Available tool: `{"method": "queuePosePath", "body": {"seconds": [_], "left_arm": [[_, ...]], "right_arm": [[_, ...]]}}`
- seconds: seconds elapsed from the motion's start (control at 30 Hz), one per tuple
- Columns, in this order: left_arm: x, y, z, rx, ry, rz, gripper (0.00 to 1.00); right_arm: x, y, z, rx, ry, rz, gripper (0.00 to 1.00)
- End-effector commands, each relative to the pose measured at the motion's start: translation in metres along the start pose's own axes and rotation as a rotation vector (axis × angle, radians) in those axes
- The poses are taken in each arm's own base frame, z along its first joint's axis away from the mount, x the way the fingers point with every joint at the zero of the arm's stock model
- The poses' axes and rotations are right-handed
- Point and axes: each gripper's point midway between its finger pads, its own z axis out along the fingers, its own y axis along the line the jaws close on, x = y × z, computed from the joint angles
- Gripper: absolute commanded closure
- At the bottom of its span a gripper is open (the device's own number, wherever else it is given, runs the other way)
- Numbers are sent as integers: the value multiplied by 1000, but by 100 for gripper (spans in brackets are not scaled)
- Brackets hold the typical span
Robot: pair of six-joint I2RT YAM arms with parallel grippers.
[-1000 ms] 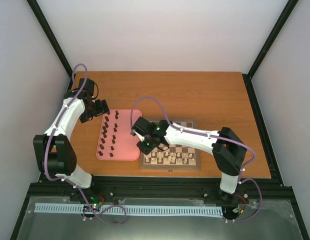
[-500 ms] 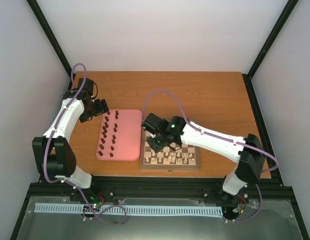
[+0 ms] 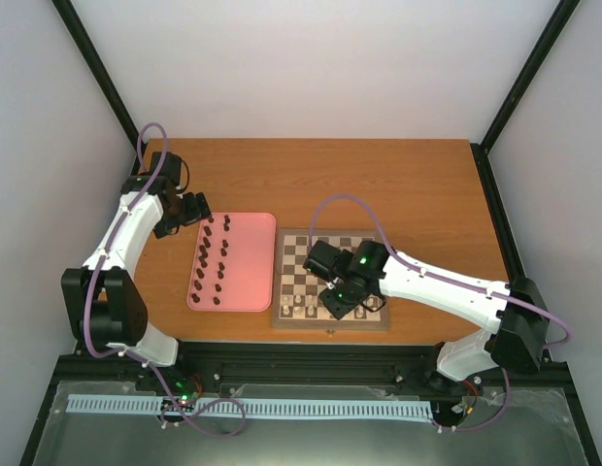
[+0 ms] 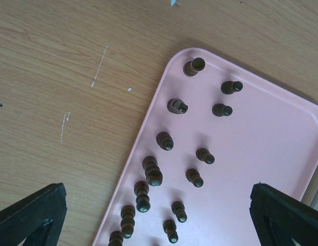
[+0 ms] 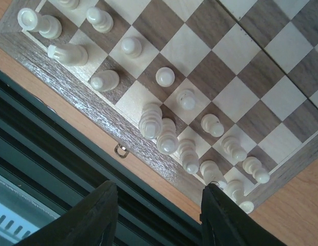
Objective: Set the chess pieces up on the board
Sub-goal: Adjust the chess piece on the chessboard.
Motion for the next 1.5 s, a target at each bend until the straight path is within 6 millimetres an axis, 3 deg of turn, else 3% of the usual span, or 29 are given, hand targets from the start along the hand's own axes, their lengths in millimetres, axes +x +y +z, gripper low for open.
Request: {"method": "queuePosePath", "body": {"seconds": [0.0,0.6,0.83,1.47], "left_arm": [[-4,-1,-2,-1,-24,10,0],[-3,-1,-5,7,-31,9,0],[-3,-1,-5,7,-32,9,0],[-6,-1,1,-8,-22,10,1]], "right_arm": [[4,6,1,-24,15,-4,55],[-9,25,16,-69,47,-37,58],[-17,21,23,-23,54,-27,63],[-18,21,38,-7,78,-42,62]]}}
